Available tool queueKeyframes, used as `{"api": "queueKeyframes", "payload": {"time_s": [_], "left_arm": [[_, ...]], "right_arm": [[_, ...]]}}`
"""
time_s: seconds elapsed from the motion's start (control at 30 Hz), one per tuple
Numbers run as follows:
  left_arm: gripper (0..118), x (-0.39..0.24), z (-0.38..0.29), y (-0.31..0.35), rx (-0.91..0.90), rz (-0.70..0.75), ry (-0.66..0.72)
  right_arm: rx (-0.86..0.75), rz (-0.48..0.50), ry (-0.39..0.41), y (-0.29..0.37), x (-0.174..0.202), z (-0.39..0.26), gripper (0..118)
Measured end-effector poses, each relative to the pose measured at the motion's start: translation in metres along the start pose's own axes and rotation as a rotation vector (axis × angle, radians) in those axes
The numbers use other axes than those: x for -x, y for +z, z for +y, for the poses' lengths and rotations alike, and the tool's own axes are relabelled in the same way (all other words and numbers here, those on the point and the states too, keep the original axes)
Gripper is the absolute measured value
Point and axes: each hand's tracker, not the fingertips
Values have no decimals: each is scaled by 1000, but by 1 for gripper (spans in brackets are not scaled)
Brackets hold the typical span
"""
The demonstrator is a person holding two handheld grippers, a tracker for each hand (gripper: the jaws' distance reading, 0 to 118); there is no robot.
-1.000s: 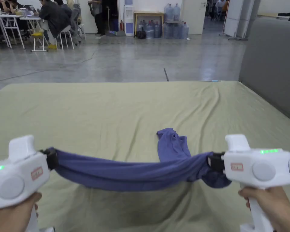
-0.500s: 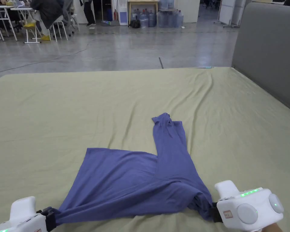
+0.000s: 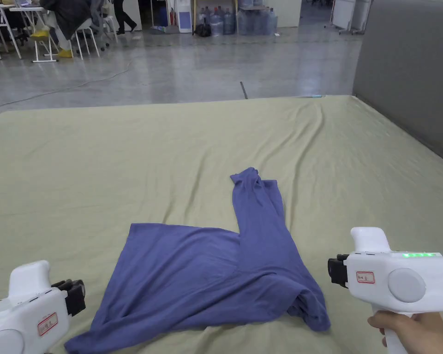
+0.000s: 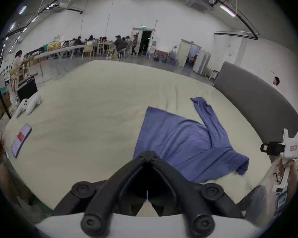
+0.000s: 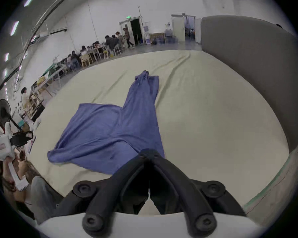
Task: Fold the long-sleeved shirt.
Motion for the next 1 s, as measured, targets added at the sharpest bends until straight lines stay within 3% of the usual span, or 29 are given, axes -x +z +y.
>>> {"api": "queueKeyframes", "payload": {"time_s": [0.37,0.4,0.47,0.5,0.53,0.8,0.93,0.97,1.0], "left_arm": [[0,-24,52,-73,67,-80,-56],[10,-26,59,-88,78,-79,-58],[93,-30,78,-133,139,-62,-46],[114,-29,84,-153,180,-58,-32],[116,-29,91,-179,218,-53,-27],[113,-29,111,-307,340,66,-142],[98,-38,102,-330,382,90,-192],[56,-43,96,-328,375,95,-214],[32,-47,91,-323,365,68,-232]], "right_arm": [[69,59,-26,-16,9,-5,2],[73,62,-28,-16,9,-4,2],[81,60,-32,-22,8,-4,2],[88,57,-32,-24,8,-4,2],[98,51,-34,-27,7,-4,2],[164,25,-81,-56,-5,-16,2],[184,5,-92,-63,-9,-18,2],[187,1,-93,-64,-10,-18,2],[188,-4,-92,-65,-10,-18,2]]}}
